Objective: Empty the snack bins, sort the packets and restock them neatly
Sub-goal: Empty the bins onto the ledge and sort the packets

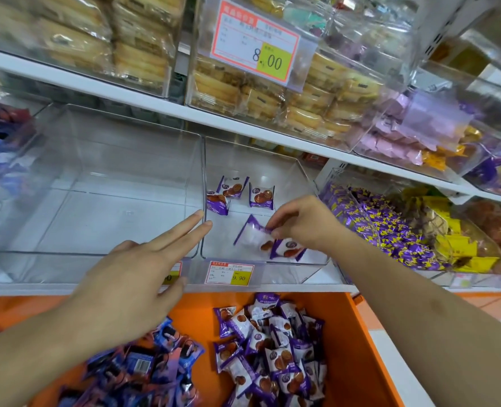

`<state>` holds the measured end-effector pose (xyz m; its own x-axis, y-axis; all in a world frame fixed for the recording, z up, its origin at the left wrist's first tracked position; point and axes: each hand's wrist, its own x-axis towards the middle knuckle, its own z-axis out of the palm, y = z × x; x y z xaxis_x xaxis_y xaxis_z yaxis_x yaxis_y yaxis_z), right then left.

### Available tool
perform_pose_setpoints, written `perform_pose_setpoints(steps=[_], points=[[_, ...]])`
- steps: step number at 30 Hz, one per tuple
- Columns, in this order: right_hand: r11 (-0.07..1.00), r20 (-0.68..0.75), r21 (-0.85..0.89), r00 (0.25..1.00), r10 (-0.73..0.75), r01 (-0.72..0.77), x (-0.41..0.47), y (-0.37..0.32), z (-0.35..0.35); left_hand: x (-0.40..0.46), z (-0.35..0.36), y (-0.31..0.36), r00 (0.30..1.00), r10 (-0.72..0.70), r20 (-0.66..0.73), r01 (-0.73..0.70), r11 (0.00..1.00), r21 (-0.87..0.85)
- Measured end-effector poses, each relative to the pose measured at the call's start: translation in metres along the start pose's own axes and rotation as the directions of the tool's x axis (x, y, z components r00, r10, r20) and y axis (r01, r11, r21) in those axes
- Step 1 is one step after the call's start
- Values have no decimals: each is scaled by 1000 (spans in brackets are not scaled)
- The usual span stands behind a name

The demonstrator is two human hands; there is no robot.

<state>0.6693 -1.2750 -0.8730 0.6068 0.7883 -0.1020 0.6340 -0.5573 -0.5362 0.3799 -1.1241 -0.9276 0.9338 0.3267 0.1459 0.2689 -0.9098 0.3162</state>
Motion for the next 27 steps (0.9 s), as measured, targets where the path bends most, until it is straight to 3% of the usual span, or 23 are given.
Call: perform_pose_setpoints(steps=[3, 6, 10, 13, 17, 19, 21, 23, 25, 27], points=[[985, -173, 163, 984, -35, 63, -20, -18, -33, 0, 1, -1, 1000, 4, -11, -4, 1000, -24], [942, -253, 290, 963, -91, 166, -51, -37, -62, 0, 0, 0, 999, -30, -18, 29, 999, -42], [935, -148, 304, 979, -142, 182, -104, -42, -62, 0, 1, -1, 998, -33, -45, 31, 999, -44], [937, -13, 348, 999, -32, 34, -131, -3, -24, 1, -1, -3, 1000, -6, -26, 5, 999, -34], [948, 94, 245, 978, 185, -203, -147, 77, 26, 6, -4, -5, 999, 11, -49, -13, 999, -35], [962, 88, 119, 968, 235, -245, -147, 107, 38, 5, -9, -13, 996, -27, -81, 18, 994, -110], [971, 46, 9, 970, 237, -238, -143, 119, 43, 3, 28, 0, 999, -12, -33, 8, 993, -116], [980, -3, -26, 980, 197, -197, -138, 114, 42, -5, 73, 11, 993, -84, 87, 104, 960, -259], [995, -47, -11, 994, 103, -104, -132, 89, 37, -6, 75, 9, 999, -41, 4, 41, 953, -301], [996, -67, 81, 998, -15, 21, -127, 55, 29, 5, 34, 0, 997, -13, -69, 3, 990, -140]])
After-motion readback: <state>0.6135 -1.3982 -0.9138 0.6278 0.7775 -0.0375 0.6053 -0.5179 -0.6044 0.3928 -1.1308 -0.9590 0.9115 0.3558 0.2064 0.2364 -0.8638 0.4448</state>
